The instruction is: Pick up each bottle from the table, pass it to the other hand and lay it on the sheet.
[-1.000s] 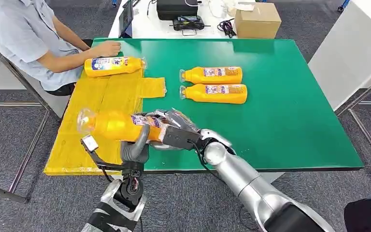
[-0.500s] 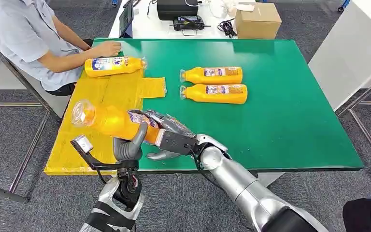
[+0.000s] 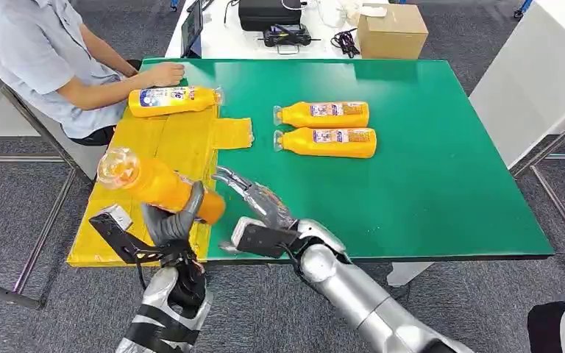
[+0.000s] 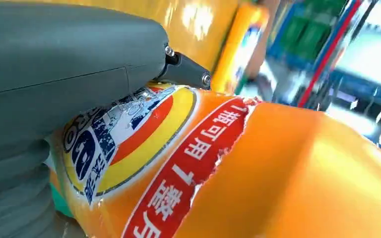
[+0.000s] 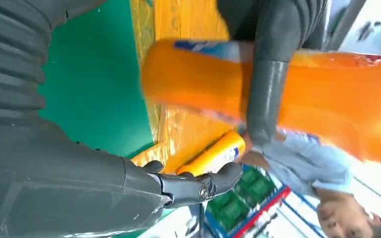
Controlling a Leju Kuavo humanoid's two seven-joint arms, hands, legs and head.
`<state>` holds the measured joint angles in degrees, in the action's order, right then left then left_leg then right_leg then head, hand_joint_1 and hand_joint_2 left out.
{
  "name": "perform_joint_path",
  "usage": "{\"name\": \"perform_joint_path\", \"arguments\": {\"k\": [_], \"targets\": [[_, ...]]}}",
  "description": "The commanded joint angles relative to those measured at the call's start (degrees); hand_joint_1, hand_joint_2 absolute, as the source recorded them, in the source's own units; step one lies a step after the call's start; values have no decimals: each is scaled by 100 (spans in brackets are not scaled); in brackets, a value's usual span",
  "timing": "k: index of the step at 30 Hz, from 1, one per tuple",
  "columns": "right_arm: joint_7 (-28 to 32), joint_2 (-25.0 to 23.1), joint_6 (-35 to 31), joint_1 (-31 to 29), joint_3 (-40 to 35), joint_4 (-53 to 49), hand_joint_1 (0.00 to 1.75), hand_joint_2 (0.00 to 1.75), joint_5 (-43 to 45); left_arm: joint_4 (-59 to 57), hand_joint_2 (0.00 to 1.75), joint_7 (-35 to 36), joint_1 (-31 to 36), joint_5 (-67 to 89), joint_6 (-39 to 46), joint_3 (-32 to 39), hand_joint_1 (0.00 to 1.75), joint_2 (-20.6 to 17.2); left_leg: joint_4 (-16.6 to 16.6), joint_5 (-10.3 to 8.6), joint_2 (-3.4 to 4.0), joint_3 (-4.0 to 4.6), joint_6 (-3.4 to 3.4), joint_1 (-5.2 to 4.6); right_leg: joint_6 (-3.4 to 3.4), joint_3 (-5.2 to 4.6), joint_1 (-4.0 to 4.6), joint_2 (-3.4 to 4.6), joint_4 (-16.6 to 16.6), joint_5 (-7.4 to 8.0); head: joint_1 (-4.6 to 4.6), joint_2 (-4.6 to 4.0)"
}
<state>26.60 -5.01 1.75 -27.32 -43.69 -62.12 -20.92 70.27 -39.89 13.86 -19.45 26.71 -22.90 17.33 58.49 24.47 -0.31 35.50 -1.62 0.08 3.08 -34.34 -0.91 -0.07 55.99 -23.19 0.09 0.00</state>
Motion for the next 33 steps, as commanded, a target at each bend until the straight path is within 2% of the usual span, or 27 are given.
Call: {"name": "perform_joint_path", "arguments": {"k": [1,4,5,6,10,15,16,20,26,30,31,33], "targets": [[7,238,-170,480,231,-813,0,175,-128,-269,175,42,159,131,259,754,175,-143,-4,12,1,-35,10,3,-15,33,4,-2,-1,-14,-2,0],[43,250,-322,629,341,-861,0,175,-188,-398,175,50,201,381,483,726,175,-157,-6,1,-3,-11,5,1,-7,11,2,-5,-5,-2,0,0],[46,262,-337,662,358,-863,0,175,-197,-423,175,34,204,450,523,709,175,-161,-9,11,-2,-43,12,5,-19,43,6,-6,-7,-13,-2,0],[56,269,-362,702,400,-864,0,175,-200,-491,175,-3,222,647,663,666,175,-187,-8,2,-5,-19,6,1,-9,19,2,-7,-7,-5,0,0],[114,300,-439,815,521,-840,0,175,-198,-840,175,102,344,1546,1148,334,175,-342,-8,9,-3,-35,10,3,-15,35,4,-5,-7,-11,2,0],[156,291,-456,839,604,-790,0,175,-207,-1114,175,155,440,1946,1210,238,175,-409,-9,8,-8,-39,11,3,-17,40,4,-10,-9,-12,2,0],[196,262,-417,859,666,-766,0,175,-206,-1253,175,384,500,2508,1323,88,175,-501,-10,5,-4,-31,9,2,-14,31,3,-6,-9,-8,0,0],[328,157,-258,889,865,-587,0,175,-178,-1715,175,1136,650,5338,1329,595,175,-536,-12,7,-1,-42,13,2,-19,39,4,-4,-7,-11,0,0],[331,130,-252,863,870,-545,0,175,-180,-1783,175,1132,701,5330,1315,617,175,-549,-10,9,15,-37,11,3,-16,31,4,11,-6,-7,0,0],[331,125,-251,860,873,-543,0,175,-180,-1781,175,1129,700,5338,1325,611,175,-528,-7,4,0,-21,8,2,-12,20,3,-3,-5,-6,0,0],[369,104,-205,862,903,-509,0,175,-171,-1983,175,1431,811,6353,1329,621,175,-594,-8,8,2,-33,10,4,-16,30,5,-1,-6,-9,2,0],[461,65,-137,837,969,-460,0,175,-164,-2485,175,1820,1167,7082,1291,305,175,-763,-9,9,9,-36,10,3,-16,31,4,6,-5,-8,2,0]]}}
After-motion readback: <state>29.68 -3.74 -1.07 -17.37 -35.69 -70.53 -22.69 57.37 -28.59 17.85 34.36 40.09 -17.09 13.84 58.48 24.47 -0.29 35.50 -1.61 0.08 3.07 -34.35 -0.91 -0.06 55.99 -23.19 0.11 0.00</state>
